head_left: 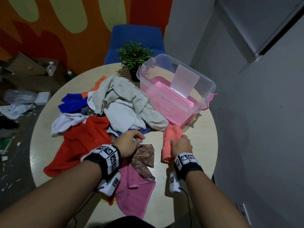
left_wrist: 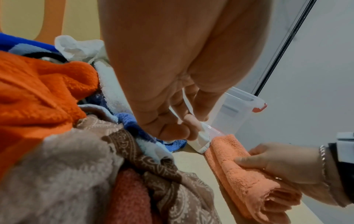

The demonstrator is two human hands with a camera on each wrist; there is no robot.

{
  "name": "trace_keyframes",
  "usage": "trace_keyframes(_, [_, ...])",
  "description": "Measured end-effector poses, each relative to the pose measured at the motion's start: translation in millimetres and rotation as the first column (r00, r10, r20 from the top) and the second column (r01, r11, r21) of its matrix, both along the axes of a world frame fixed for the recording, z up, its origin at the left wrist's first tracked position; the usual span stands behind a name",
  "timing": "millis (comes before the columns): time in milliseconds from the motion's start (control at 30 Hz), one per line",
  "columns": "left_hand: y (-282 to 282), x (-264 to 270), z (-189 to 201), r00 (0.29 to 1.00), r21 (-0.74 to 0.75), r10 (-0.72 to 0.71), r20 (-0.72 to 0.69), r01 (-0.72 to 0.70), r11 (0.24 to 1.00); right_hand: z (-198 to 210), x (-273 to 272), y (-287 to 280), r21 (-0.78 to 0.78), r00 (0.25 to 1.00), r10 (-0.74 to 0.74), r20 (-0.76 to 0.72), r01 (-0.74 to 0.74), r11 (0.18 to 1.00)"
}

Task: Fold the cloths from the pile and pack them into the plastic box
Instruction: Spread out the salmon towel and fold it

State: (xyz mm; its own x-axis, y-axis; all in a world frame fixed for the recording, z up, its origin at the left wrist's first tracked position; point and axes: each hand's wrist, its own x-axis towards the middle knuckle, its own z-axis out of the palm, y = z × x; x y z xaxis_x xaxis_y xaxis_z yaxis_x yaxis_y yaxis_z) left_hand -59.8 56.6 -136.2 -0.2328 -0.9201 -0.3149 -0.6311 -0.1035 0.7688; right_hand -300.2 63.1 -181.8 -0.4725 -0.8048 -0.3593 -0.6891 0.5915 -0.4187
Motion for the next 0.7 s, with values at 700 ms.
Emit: trace_keyframes(700, [0, -132, -47, 0.994, 0.368, 0.079, 0.078, -0.103, 0.924, -16, -15, -1, -0.068, 0.992, 0.105, 0.063, -0.101, 0.993])
